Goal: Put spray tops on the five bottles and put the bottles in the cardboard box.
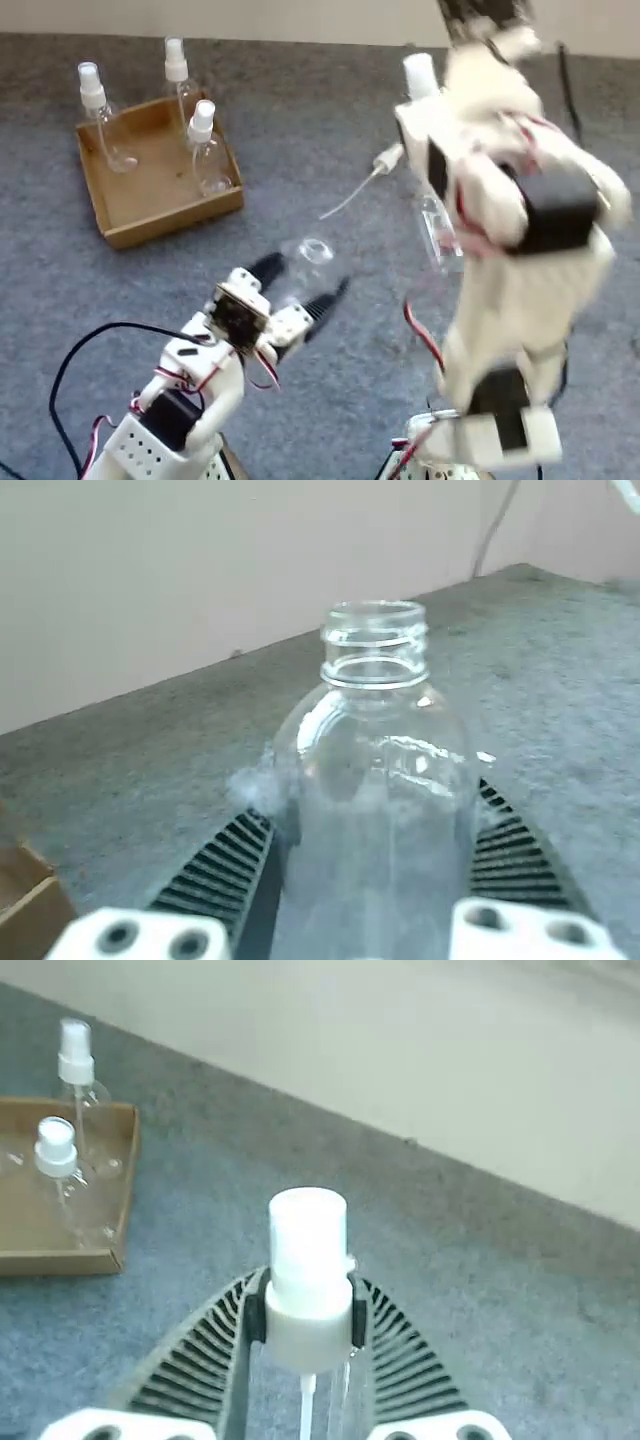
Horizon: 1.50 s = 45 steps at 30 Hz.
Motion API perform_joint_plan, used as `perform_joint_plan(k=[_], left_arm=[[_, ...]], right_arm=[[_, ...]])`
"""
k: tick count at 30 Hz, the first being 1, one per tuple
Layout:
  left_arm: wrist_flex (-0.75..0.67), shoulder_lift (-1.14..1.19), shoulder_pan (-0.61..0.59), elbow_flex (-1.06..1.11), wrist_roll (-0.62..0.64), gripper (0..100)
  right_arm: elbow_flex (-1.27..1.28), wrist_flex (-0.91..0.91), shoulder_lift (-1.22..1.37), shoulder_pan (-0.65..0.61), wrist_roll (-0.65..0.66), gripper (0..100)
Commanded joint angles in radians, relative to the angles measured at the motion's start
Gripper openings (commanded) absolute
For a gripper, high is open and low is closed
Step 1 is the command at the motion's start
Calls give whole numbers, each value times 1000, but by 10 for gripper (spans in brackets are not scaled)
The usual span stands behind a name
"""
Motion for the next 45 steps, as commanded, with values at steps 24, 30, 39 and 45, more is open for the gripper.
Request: perform_joint_plan(k=[24, 30, 39, 45], left_arm=[[-20, -16, 332, 19, 8, 136], [-20, -16, 332, 19, 8, 136], [-17, -10, 331, 19, 8, 136], [51, -16, 303, 19, 8, 136]], right_arm=[[816, -372, -728, -81, -470, 5], [1139, -628, -954, -105, -456, 5], [1237, -679, -1035, -102, -374, 5], [1194, -673, -1041, -102, -371, 5]])
